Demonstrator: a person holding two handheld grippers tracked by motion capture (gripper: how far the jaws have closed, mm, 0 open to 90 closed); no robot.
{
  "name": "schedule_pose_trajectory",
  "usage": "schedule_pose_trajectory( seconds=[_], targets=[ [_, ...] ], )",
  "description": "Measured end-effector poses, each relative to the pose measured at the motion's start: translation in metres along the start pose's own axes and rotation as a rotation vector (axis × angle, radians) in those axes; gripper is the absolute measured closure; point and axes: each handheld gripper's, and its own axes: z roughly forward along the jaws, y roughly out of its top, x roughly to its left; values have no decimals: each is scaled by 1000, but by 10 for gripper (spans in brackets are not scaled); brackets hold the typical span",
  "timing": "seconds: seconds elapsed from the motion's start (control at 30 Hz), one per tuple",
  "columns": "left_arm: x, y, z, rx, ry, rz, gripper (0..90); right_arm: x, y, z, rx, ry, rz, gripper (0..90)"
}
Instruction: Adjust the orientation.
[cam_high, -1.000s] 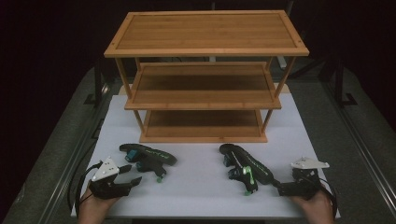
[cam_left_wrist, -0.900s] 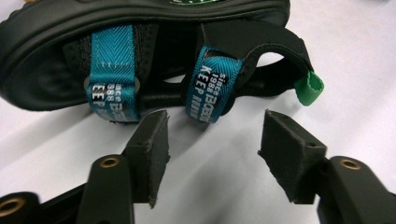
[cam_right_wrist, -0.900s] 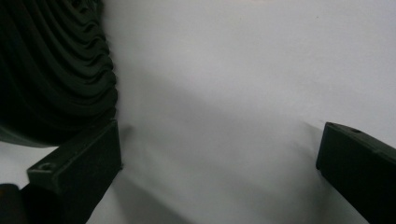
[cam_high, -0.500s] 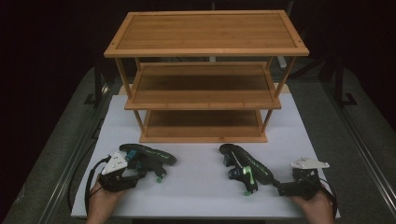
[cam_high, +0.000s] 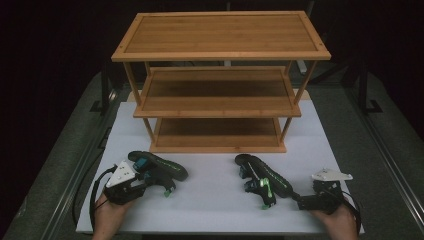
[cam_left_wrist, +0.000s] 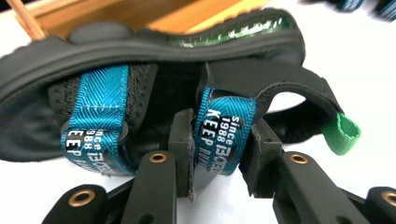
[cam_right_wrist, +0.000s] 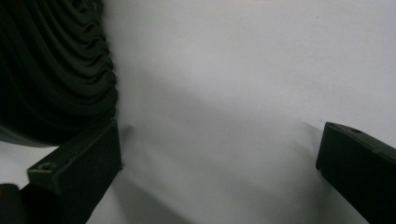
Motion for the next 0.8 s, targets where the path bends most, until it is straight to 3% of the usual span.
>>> schedule_pose_trajectory(
  seconds=[0.47,0.7,0.8],
  targets=[
    [-3,4,-26,-77,-105,-90,700,0,0,0,0,0,1,0],
    [-6,-3,-41,-54,-125,-79,701,0,0,0,0,0,1,0],
    [-6,-3,-39,-48,-133,-72,700,0,0,0,0,0,1,0]
  ],
)
